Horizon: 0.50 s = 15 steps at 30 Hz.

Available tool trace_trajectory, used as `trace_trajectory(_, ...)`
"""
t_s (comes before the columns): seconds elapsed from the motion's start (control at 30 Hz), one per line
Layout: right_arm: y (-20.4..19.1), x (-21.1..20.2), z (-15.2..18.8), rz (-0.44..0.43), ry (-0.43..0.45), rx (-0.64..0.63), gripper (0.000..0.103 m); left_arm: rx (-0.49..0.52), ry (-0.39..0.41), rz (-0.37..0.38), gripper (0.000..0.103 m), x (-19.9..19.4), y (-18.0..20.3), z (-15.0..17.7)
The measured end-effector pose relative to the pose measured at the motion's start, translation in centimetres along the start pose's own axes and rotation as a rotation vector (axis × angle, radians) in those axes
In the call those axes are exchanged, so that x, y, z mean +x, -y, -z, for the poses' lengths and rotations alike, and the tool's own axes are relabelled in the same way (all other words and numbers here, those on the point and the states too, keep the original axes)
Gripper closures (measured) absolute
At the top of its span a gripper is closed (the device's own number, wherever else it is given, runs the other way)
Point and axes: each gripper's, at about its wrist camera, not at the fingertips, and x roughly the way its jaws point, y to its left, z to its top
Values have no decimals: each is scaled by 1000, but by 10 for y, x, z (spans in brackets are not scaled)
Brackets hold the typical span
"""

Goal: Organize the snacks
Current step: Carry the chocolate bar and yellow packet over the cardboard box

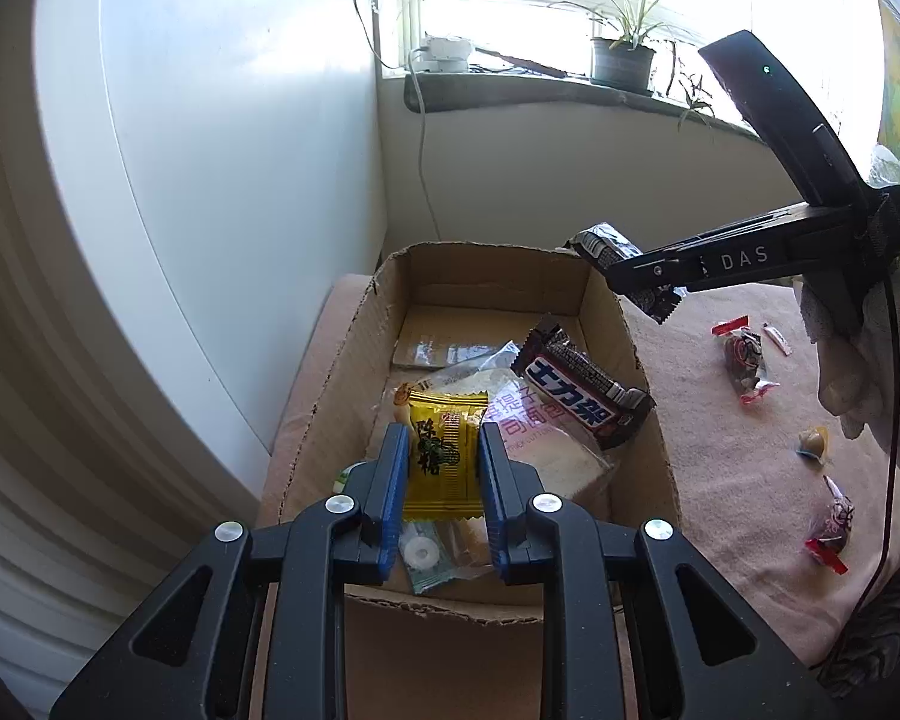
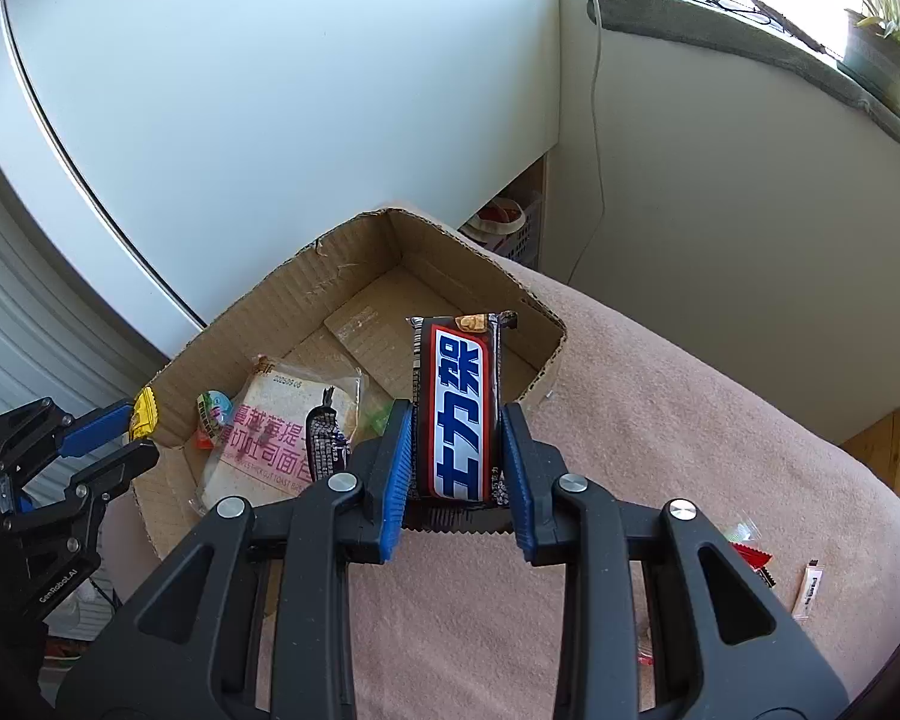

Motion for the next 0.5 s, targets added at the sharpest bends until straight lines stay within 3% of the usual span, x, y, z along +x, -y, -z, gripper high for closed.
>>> trace_trajectory(0.5, -13, 28, -17, -42, -15, -6, 73, 1, -9, 6, 81, 4, 0, -2)
